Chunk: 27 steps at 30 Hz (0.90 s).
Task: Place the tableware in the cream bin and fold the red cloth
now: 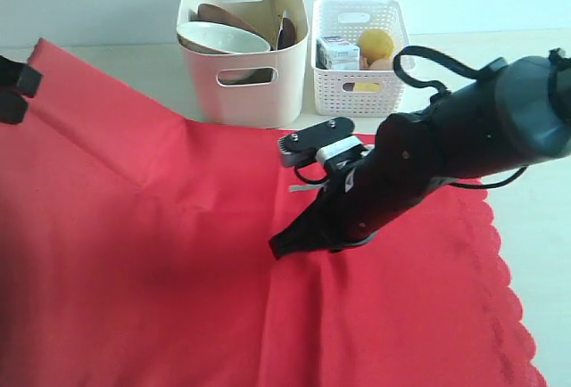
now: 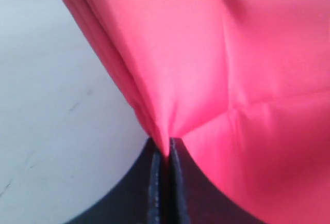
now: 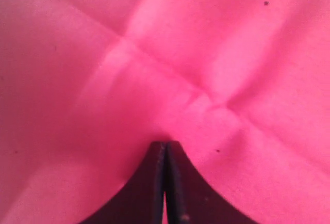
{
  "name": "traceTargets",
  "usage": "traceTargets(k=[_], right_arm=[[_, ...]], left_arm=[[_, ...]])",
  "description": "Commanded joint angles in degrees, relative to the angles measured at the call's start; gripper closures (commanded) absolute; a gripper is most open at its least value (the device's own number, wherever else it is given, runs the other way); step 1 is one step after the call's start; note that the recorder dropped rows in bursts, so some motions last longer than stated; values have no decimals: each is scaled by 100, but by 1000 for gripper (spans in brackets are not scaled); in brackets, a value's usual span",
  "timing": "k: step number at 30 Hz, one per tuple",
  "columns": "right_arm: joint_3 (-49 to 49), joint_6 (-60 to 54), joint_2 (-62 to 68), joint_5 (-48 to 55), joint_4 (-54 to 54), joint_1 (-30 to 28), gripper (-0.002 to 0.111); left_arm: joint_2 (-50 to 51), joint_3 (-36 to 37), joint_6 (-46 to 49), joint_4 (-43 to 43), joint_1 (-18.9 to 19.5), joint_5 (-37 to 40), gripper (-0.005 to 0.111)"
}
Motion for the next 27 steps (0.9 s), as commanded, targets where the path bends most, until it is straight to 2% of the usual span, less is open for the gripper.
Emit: traceTargets(k=[1,6,12,17,21,27], right_arm=[[-345,-556,239,483,440,408,108],[-801,-634,213,738,311,487,108],[-916,-610,-324,981,-150,194,108],[-916,-579,-1004,992,-273,-144,108],[-916,-579,-1368,1129,-622,-421,108],[-916,83,-1637,1240,-1180,-888,108]], left_arm=[[-356,-35,-46,179,427,153,107],[-496,-35,-33,179,524,335,107],[-496,-35,-33,152,524,381,107],[-496,-35,-33,-228,512,438,107],[-496,-57,-49,-282,278,483,107],[-496,-69,-276,-533,-349,433,107]])
